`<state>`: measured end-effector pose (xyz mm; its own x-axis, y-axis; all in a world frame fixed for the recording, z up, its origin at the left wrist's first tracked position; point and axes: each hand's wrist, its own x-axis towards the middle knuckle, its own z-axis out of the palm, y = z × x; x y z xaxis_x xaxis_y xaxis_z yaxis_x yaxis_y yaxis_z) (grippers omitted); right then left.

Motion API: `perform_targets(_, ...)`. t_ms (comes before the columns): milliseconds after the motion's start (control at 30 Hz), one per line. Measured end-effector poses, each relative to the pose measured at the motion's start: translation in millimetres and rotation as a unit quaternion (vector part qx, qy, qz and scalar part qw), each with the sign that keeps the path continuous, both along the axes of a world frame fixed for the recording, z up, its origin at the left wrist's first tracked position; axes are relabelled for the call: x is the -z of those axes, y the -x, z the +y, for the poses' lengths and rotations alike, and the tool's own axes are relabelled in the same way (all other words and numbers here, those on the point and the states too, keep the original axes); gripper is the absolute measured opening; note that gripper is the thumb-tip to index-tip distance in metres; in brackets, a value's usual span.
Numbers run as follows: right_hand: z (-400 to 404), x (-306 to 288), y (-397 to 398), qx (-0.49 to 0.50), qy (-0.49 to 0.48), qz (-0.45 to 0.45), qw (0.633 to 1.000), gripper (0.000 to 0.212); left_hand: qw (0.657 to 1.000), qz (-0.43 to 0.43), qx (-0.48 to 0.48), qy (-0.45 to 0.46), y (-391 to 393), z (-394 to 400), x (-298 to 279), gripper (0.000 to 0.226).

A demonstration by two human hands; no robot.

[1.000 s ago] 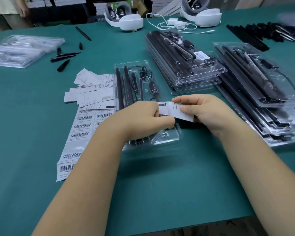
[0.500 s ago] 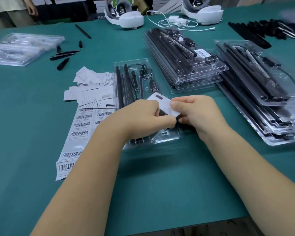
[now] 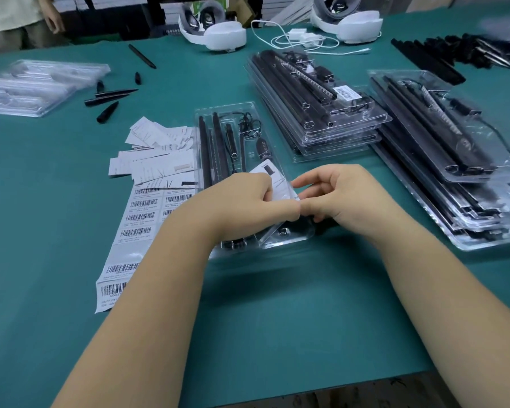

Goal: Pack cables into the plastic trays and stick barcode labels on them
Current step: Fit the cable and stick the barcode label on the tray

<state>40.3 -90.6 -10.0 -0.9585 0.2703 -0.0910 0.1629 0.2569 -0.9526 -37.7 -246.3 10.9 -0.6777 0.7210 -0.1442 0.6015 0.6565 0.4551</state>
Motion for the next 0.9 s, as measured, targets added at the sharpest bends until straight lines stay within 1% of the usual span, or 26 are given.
perform_targets(100,-4.3,3.4,3.0,0.034,-0.041,-0.021,0.998,0.015,1.0,0.006,-0.006,0.005,-2.3,0.7,1.8,0.052)
perform_targets(167,-5.5,5.5,5.4,0.052,-0.037,-0.032,0.997,0.009,1.0,0.02,-0.01,0.006,-4.2,2.2,4.0,0.046)
perform_targets(300,-3.1,5.0,5.7,0.111,0.058,-0.016,0.992,0.007,1.0,0.018,-0.012,-0.008,-4.2,2.6,2.9,0.046)
perform_targets(367,-3.8,5.6,4.8,0.128,0.081,0.001,0.989,0.009,1.0,0.015,-0.011,-0.008,-4.1,2.2,2.2,0.046)
perform_targets(500,-10.0,7.1,5.8,0.116,0.107,0.003,0.987,0.008,1.0,0.023,-0.014,-0.005,-5.4,2.8,3.3,0.05)
perform_targets(600,-7.8,5.4,6.4,0.107,0.159,-0.017,0.981,0.005,1.0,0.019,-0.018,-0.008,-5.2,2.7,2.2,0.053)
perform_targets(667,-4.6,4.3,5.3,0.09,0.176,-0.032,0.98,0.011,1.0,0.02,-0.018,-0.006,-5.6,3.0,2.4,0.053)
perform_targets(733,-3.3,3.6,3.4,0.071,0.174,-0.039,0.981,0.016,1.0,0.021,-0.018,-0.006,-5.7,2.4,3.2,0.053)
perform_targets(800,-4.4,3.0,2.0,0.064,0.163,-0.039,0.984,0.017,1.0,0.015,-0.019,-0.012,-4.6,0.5,3.0,0.055)
perform_targets(900,-10.1,2.3,0.9,0.068,0.123,-0.024,0.99,0.018,0.999,-0.004,-0.016,-0.03,-2.6,-2.4,0.8,0.061)
